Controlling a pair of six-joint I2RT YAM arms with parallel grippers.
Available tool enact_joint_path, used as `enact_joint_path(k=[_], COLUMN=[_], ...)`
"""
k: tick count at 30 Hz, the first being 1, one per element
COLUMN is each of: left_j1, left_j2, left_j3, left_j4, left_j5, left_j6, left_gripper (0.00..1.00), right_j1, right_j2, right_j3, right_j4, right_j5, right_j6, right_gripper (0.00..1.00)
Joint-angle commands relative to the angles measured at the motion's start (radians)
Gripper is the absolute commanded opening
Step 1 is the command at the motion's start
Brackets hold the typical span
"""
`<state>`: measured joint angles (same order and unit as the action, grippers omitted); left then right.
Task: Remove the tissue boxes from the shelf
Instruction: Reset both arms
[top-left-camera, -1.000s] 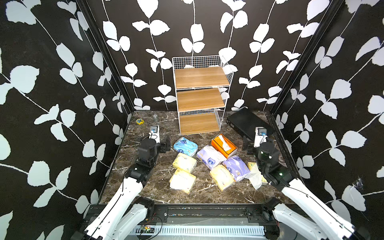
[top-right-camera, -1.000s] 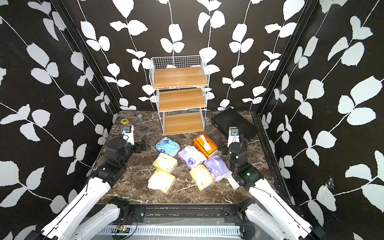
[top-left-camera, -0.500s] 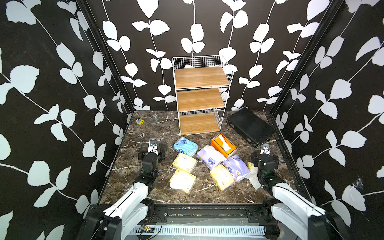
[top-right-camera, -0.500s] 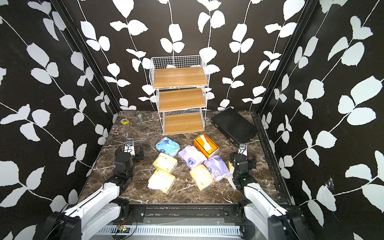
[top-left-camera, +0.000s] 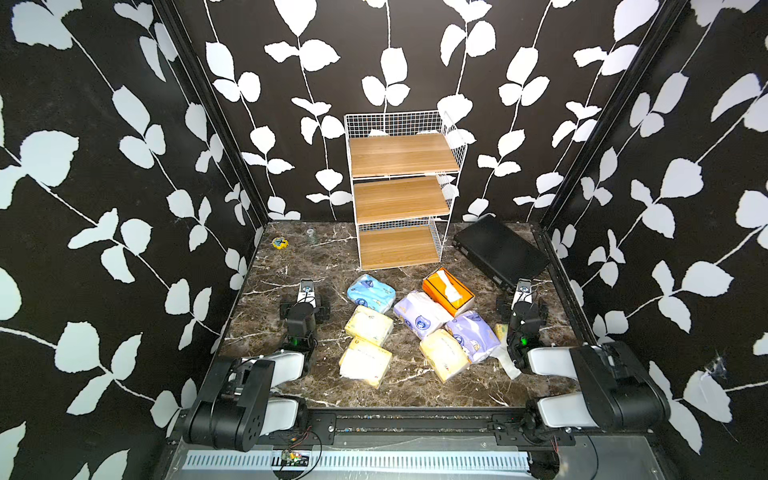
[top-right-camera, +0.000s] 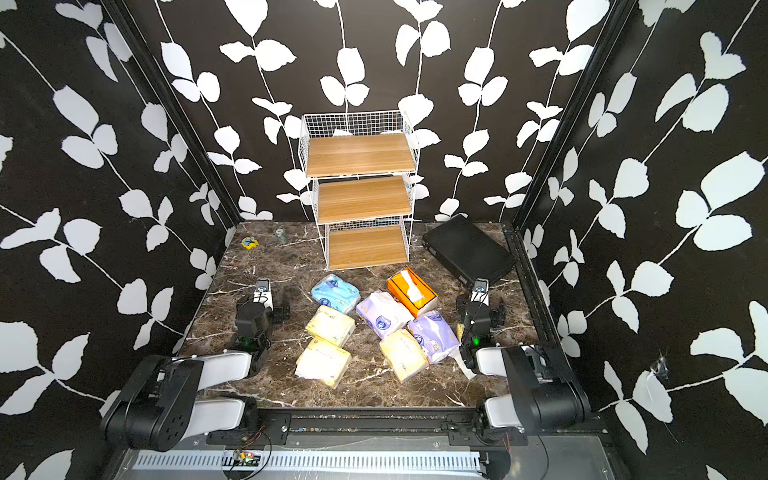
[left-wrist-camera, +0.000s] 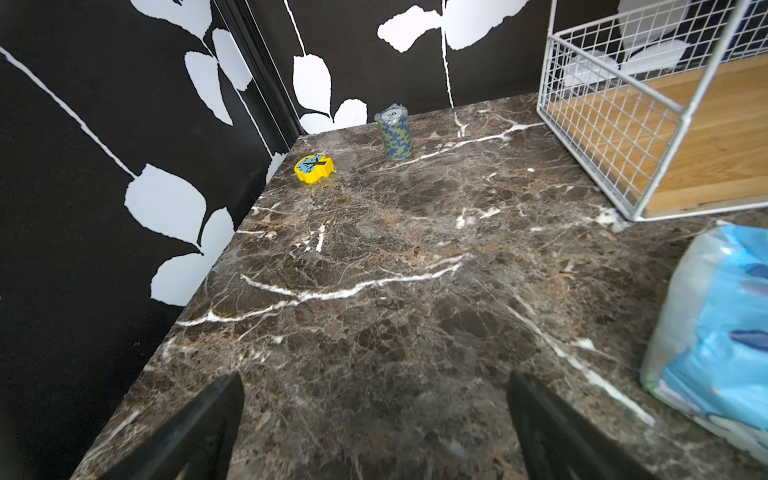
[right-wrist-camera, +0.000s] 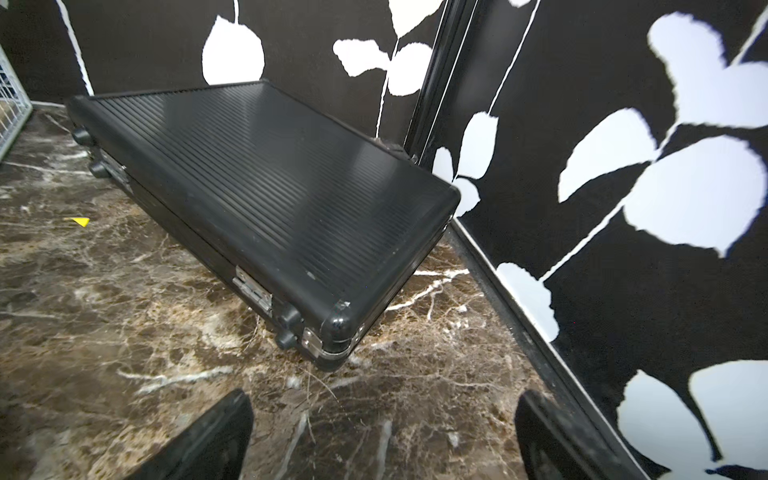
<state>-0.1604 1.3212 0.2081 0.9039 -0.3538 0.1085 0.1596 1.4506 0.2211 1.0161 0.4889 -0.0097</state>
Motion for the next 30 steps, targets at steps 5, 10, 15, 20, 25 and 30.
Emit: enact_joint_path(k=[5, 10, 15, 20, 25, 30], left_j1=[0.056, 0.058, 0.067, 0.069, 0.069, 0.070], left_j2=[0.225, 0.231, 0.231, 0.230, 0.231, 0.231], left_j3=[0.058, 0.126, 0.142, 0.177, 0.180, 0.185], left_j4=[0.250, 0.113, 0.085, 0.017, 0.007, 0.001], left_j5=[0.128, 0.151, 0.174, 0.211, 0.212, 0.211], left_j6=[0.015, 0.019, 0.017, 0.030, 0.030, 0.028], left_gripper=[0.99, 0.99, 0.99, 0.99, 0.99, 0.99], right_j1=[-0.056, -0.081, -0.097, -0.100, -0.100, -0.100], right_j2=[0.090, 0.081, 0.074, 0.068, 0.070, 0.075], right_j3=[0.003, 0.044, 0.082, 0.096, 0.102, 0.138], right_j4=[0.185, 0.095, 0.013, -0.025, -0.035, -0.093], right_j5=[-0.187, -0.263, -0.196, -0.178, -0.164, -0.225], right_j6=[-0.017, -0.012, 0.034, 0.047, 0.050, 0.023], right_gripper=[0.99, 1.00, 0.99, 0.99, 0.99, 0.99])
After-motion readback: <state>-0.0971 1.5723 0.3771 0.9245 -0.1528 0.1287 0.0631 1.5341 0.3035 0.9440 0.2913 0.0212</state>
